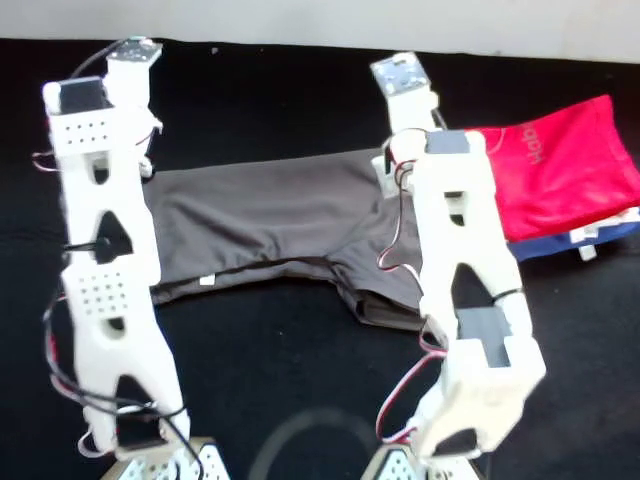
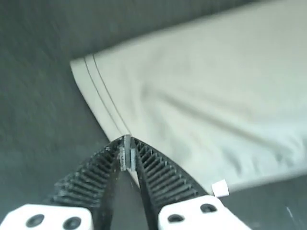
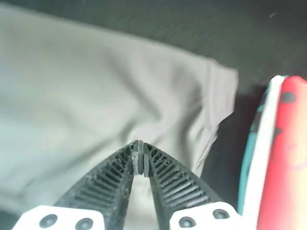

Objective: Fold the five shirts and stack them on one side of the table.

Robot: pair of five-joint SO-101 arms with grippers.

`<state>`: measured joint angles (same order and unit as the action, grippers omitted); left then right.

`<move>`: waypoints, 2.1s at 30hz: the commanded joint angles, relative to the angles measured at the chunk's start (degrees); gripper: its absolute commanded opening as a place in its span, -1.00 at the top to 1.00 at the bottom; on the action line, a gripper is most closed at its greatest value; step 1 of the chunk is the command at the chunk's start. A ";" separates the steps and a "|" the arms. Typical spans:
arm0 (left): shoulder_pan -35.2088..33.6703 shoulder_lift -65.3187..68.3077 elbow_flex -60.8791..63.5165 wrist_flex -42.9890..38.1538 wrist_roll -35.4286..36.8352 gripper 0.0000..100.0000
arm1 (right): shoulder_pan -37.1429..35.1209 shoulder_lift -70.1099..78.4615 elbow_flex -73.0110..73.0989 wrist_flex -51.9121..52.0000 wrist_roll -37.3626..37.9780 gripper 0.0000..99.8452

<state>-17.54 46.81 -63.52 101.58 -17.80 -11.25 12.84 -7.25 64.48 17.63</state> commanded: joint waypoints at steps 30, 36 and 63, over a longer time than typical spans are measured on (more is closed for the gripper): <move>-4.26 -30.99 73.63 -23.12 -3.43 0.98 | -9.01 -5.67 28.62 2.42 -0.26 0.99; -3.30 -31.16 73.10 -20.22 -3.69 0.98 | -9.19 -19.47 28.53 3.03 -0.44 0.99; -1.80 -41.71 88.04 -37.80 1.05 0.98 | -25.27 -7.08 24.04 0.31 -0.62 0.99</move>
<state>-20.00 7.69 24.40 65.27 -19.74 -37.01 8.53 20.70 62.55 17.54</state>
